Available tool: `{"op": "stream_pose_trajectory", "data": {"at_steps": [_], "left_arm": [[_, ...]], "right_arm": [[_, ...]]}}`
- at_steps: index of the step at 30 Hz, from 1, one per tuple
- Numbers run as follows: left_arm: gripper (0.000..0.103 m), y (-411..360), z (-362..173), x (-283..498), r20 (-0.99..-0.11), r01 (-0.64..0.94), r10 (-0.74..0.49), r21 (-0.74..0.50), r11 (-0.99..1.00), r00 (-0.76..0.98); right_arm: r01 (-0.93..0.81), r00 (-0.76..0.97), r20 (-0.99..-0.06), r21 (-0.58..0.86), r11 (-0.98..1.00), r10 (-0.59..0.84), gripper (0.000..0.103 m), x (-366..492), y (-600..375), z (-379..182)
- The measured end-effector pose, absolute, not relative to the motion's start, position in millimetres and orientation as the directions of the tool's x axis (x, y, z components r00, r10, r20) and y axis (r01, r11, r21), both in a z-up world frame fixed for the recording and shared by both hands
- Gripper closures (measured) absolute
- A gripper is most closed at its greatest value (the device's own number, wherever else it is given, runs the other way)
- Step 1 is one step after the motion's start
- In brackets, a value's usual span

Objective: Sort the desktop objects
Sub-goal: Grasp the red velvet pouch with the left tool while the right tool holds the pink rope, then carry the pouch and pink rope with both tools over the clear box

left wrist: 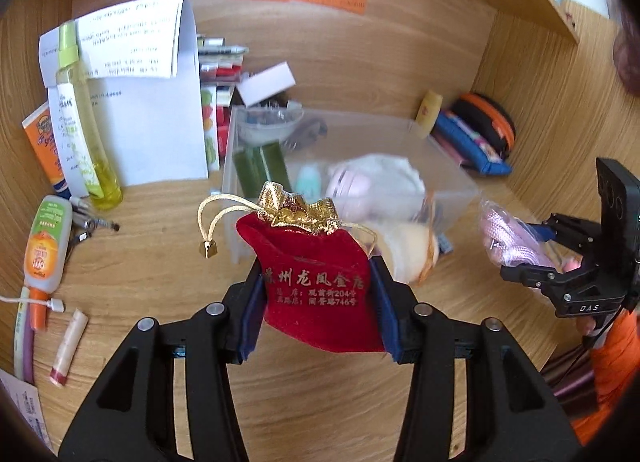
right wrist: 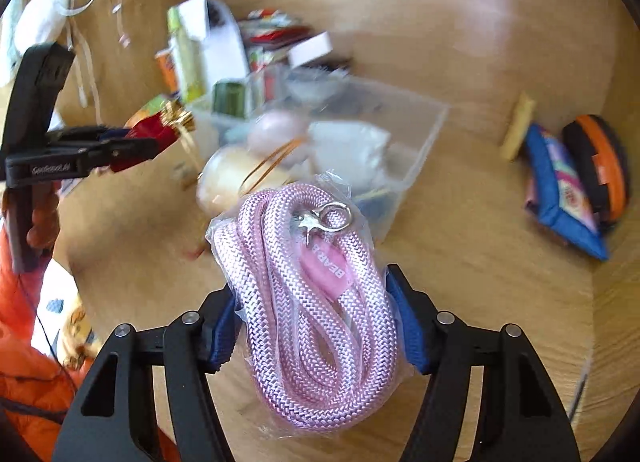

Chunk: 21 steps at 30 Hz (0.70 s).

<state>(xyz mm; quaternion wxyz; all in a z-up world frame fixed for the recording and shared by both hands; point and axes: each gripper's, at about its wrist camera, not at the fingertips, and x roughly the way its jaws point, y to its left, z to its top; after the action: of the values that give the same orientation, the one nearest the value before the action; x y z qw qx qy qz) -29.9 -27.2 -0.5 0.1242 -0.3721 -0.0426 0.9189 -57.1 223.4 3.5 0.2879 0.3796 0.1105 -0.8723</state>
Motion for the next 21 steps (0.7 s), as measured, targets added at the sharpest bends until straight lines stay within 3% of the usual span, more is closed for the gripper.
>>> {"op": "stream_pose_trajectory", "data": {"at_steps": [10, 21], "left_arm": [[0.054, -19.3, 30.6, -58.8, -0.616, -0.201, 0.252, -0.152, -0.968, -0.746], [0.054, -26.6, 56.6, -98.4, -0.578, -0.174, 0.221, -0.137, -0.975, -0.786]], "right_arm": [[0.53, -0.65, -0.617, 0.051, -0.847, -0.444, 0.04, -93.1, 219.2, 48.0], [0.519, -0.684, -0.565, 0.068, -0.852, -0.461, 0.04, -132.3, 192.8, 66.5]]}}
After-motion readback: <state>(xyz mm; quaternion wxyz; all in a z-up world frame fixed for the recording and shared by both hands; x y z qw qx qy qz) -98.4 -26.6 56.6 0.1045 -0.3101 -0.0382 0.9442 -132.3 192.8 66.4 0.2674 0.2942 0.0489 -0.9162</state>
